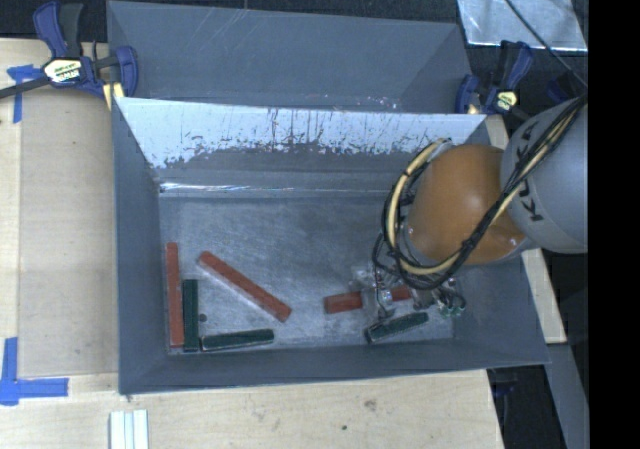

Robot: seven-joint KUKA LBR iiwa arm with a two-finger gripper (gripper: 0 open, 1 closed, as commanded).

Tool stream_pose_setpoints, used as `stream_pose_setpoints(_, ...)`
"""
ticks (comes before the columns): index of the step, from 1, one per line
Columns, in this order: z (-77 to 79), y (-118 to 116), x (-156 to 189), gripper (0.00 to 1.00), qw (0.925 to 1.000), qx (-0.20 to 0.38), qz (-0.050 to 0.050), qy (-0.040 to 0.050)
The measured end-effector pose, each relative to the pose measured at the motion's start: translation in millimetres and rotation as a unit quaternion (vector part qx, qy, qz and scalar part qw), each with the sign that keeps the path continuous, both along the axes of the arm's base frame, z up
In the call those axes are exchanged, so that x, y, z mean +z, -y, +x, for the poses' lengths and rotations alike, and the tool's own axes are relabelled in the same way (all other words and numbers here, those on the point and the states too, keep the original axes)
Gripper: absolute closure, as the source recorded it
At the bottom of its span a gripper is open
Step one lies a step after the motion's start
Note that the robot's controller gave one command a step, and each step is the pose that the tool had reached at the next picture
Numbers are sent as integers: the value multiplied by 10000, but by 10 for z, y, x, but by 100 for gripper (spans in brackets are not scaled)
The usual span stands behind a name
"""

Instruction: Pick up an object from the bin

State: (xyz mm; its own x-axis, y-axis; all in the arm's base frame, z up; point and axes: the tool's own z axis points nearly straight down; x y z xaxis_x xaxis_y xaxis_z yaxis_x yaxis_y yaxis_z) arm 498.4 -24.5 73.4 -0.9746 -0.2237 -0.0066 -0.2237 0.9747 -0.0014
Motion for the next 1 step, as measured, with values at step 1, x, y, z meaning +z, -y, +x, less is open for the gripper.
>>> stream_pose_setpoints(1, -126, 265, 1276, 100, 9999, 157, -9, 19)
